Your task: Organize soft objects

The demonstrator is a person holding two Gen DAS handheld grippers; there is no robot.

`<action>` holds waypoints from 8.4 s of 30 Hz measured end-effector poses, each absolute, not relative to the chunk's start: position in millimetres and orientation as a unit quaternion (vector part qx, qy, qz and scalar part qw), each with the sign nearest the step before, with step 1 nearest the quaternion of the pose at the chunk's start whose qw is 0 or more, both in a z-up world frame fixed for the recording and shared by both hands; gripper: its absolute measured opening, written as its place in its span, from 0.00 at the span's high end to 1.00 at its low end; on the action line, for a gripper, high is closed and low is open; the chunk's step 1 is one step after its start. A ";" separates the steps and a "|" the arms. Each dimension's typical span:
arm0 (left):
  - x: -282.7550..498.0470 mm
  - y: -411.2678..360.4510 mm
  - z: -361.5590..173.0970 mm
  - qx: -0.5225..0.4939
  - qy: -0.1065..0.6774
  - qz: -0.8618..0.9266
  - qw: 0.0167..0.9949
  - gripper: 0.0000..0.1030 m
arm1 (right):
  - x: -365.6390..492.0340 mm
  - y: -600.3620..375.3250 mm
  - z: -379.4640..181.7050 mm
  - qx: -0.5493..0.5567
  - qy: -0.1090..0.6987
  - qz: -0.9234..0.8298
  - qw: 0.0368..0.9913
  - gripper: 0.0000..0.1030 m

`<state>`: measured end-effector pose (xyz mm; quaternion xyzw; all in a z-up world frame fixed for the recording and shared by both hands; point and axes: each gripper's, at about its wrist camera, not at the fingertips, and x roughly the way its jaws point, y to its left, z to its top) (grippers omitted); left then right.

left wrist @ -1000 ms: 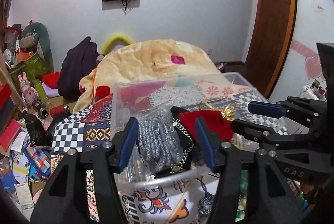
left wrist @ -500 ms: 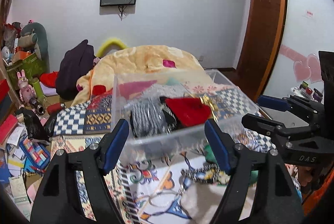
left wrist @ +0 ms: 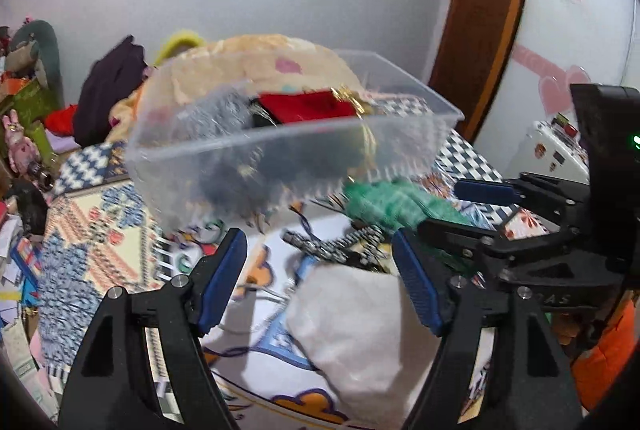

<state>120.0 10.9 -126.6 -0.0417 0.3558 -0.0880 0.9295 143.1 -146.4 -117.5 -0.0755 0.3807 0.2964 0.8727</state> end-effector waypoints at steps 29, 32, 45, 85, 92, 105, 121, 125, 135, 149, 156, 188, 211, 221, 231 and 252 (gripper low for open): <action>121.1 19.2 -127.9 -0.065 0.345 -0.087 0.932 0.80 | 120.8 -166.0 -87.1 -0.051 0.325 0.305 0.894 0.88; 115.7 23.9 -117.0 -0.068 0.332 -0.087 0.937 0.80 | 118.4 -167.6 -78.5 -0.050 0.312 0.302 0.900 0.88; 114.7 37.4 -51.1 -0.058 0.257 -0.068 0.962 0.80 | 130.7 -170.8 -30.9 -0.037 0.244 0.283 0.927 0.88; 191.5 32.1 -80.9 -0.045 0.294 -0.019 0.955 0.42 | 195.8 -137.9 -69.0 -0.065 0.331 0.245 0.909 0.61; 156.4 28.3 -65.2 -0.037 0.268 -0.024 0.962 0.11 | 176.8 -151.3 -54.2 -0.061 0.308 0.258 0.914 0.42; 109.9 21.8 -94.9 -0.038 0.317 -0.051 0.946 0.02 | 142.0 -165.1 -72.0 -0.055 0.319 0.274 0.906 0.31; 84.5 8.5 -155.2 -0.045 0.375 -0.095 0.921 0.24 | 116.8 -138.1 -126.9 -0.100 0.394 0.322 0.855 0.54; 81.9 5.5 -155.2 -0.049 0.367 -0.105 0.923 0.42 | 110.7 -133.6 -127.2 -0.111 0.385 0.320 0.859 0.73; 75.0 12.2 -150.0 -0.063 0.361 -0.105 0.924 0.83 | 108.3 -137.6 -124.7 -0.117 0.365 0.295 0.875 0.89; 63.7 40.0 -104.7 -0.060 0.303 -0.066 0.949 0.87 | 108.5 -168.9 -78.5 -0.066 0.310 0.275 0.908 0.90; 77.9 43.6 -72.2 -0.046 0.267 -0.043 0.962 0.87 | 115.1 -169.6 -49.3 -0.052 0.269 0.270 0.923 0.89; 187.6 52.6 -85.6 -0.057 0.294 0.012 0.954 0.86 | 179.6 -107.5 -66.0 -0.070 0.278 0.245 0.926 0.89; 151.9 46.5 -59.8 -0.050 0.271 0.000 0.961 0.50 | 163.7 -127.4 -51.4 -0.071 0.290 0.258 0.919 0.70; 84.5 34.6 5.2 -0.043 0.179 -0.017 0.983 0.42 | 117.2 -154.2 5.5 -0.030 0.207 0.270 0.940 0.48; 25.0 17.7 47.9 -0.013 0.098 -0.013 0.995 0.09 | 68.3 -171.0 45.4 -0.008 0.120 0.270 0.955 0.19; -3.3 11.5 58.3 -0.013 0.078 -0.012 0.997 0.00 | 38.6 -171.0 45.0 -0.014 0.082 0.267 0.960 0.00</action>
